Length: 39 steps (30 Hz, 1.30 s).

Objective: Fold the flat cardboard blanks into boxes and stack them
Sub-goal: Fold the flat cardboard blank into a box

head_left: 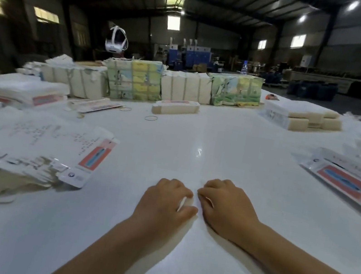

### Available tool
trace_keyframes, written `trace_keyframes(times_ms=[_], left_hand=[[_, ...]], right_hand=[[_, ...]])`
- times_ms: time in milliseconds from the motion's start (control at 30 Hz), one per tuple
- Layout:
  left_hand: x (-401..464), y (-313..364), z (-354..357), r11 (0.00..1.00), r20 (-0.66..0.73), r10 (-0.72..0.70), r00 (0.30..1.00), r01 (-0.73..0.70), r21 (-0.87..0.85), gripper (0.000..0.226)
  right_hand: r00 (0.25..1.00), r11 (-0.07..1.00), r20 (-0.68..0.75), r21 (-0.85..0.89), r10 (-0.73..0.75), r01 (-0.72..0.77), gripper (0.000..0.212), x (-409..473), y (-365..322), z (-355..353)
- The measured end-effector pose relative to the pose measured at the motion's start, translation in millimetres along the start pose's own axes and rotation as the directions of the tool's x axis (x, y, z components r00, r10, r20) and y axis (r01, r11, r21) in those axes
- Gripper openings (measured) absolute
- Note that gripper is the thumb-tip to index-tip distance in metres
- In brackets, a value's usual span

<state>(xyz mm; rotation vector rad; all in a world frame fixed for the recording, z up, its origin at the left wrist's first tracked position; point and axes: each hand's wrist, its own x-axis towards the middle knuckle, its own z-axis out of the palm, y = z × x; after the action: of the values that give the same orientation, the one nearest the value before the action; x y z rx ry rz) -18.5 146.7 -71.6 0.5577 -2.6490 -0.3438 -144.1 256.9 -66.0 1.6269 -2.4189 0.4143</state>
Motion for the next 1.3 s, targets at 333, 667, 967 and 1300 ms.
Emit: trace_keyframes(times_ms=[333, 667, 967, 1300], left_hand=[[36, -40, -57, 0.968, 0.162, -0.251, 0.954, 0.252, 0.015, 0.039], [34, -175, -115, 0.481, -0.104, -0.795, 0.598, 0.726, 0.492, 0.106], [50, -192, -126, 0.475, -0.167, -0.846, 0.507, 0.857, 0.198, 0.066], [57, -107, -134, 0.859, -0.113, -0.505, 0.856, 0.485, -0.161, 0.011]], right_hand=[[0.999, 1.000, -0.031, 0.027, -0.011, 0.012, 0.032, 3, 6, 5], [1.000, 1.000, -0.028, 0.029, 0.005, -0.005, 0.032, 5, 5, 5], [0.999, 0.999, -0.031, 0.047, 0.022, -0.020, 0.031, 6, 3, 4], [0.999, 0.996, -0.025, 0.081, 0.030, -0.028, 0.032, 8, 6, 7]])
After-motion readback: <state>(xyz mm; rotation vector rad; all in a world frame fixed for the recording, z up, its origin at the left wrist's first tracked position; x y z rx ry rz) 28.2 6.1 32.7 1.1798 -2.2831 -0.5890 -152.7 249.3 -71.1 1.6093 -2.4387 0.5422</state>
